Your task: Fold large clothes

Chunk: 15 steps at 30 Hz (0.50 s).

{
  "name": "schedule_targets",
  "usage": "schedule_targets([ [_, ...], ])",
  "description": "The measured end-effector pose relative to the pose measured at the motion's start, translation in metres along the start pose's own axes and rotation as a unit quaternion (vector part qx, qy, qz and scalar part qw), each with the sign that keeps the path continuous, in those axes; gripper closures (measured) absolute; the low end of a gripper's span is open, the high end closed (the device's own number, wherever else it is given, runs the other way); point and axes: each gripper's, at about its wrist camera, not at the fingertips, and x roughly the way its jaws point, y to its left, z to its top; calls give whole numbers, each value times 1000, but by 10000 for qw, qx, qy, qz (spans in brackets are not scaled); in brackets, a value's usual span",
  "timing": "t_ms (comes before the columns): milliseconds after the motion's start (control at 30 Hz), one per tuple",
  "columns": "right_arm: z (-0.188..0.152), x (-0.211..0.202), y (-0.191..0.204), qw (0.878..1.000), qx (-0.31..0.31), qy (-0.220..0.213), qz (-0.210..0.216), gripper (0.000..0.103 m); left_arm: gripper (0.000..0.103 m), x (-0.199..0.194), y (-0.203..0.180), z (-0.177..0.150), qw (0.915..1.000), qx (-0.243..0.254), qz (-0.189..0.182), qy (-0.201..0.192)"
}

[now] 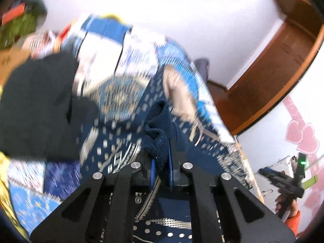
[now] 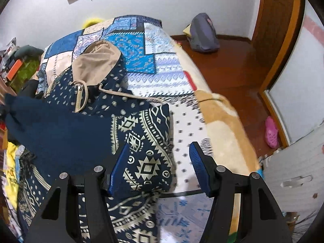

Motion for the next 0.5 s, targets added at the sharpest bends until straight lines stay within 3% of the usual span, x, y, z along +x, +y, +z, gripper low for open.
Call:
schedule_targets([
  [100, -5, 16, 8, 9992, 120, 243, 278, 46, 94, -21, -4, 9, 9995, 214, -19, -238],
  [267, -21, 44, 31, 9973, -49, 643, 350, 46, 94, -22, 16, -1, 9979, 316, 544, -169],
  [367, -29, 47, 45, 9971, -390, 628, 180, 46, 94, -14, 39, -15, 9966, 227, 797, 25],
  [500, -33, 51, 54, 9947, -775, 666, -109, 45, 94, 13, 67, -40, 9907, 280, 1184, 617],
])
